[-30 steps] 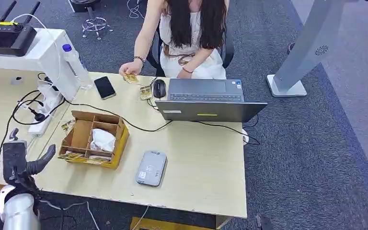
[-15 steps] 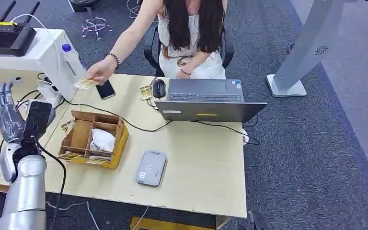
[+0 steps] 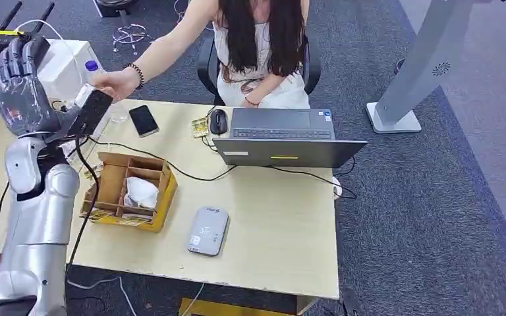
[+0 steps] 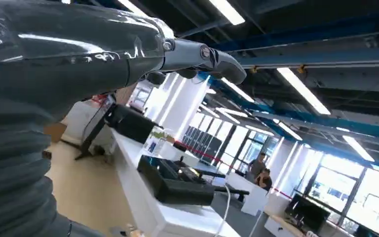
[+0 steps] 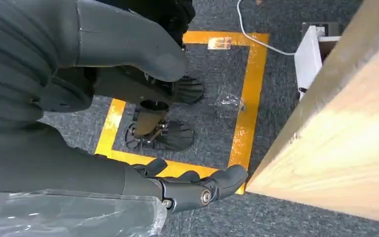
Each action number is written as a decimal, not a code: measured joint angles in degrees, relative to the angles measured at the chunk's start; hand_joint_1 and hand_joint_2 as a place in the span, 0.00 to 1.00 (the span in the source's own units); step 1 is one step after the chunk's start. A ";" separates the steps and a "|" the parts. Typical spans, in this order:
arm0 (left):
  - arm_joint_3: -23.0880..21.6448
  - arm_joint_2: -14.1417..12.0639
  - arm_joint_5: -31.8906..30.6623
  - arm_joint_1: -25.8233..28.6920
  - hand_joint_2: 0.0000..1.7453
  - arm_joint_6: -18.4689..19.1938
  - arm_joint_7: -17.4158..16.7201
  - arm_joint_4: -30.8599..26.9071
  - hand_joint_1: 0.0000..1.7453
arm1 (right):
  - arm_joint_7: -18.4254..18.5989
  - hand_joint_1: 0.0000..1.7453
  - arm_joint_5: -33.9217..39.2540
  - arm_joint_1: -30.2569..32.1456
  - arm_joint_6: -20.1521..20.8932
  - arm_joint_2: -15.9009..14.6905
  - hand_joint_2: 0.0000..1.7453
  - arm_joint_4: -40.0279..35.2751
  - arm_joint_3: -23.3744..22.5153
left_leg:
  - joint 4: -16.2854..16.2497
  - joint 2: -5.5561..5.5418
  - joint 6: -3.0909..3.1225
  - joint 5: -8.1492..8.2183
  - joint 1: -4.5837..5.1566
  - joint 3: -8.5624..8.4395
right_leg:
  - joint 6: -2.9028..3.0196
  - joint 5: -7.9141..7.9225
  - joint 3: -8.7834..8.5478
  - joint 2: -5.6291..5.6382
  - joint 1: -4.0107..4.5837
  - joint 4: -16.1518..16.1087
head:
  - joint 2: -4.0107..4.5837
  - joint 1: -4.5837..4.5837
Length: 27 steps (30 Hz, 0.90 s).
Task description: Pass the card to the sensor for recognition and then transmit it.
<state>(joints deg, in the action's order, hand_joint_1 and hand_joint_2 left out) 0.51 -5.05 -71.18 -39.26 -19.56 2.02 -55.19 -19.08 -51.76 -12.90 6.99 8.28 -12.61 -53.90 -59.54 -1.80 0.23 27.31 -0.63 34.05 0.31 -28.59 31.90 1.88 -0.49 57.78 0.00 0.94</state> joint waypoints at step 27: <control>-14.23 -0.83 -16.86 -12.85 1.00 -0.39 -9.51 17.62 1.00 | 3.52 0.00 -1.88 -0.07 -0.33 0.39 1.00 0.50 0.02 | 0.00 0.01 -0.02 -0.01 0.00 0.00 | 0.00 0.01 0.01 0.02 0.00 0.04 | 0.00 0.00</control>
<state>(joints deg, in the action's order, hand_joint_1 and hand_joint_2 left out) -13.73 -5.88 -88.04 -52.11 -19.96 -7.50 -37.57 -15.56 -53.64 -12.98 6.67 8.68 -12.11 -53.88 -59.54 -1.79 0.20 27.29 -0.63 34.05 0.31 -28.58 31.91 1.90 -0.49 57.82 0.00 0.94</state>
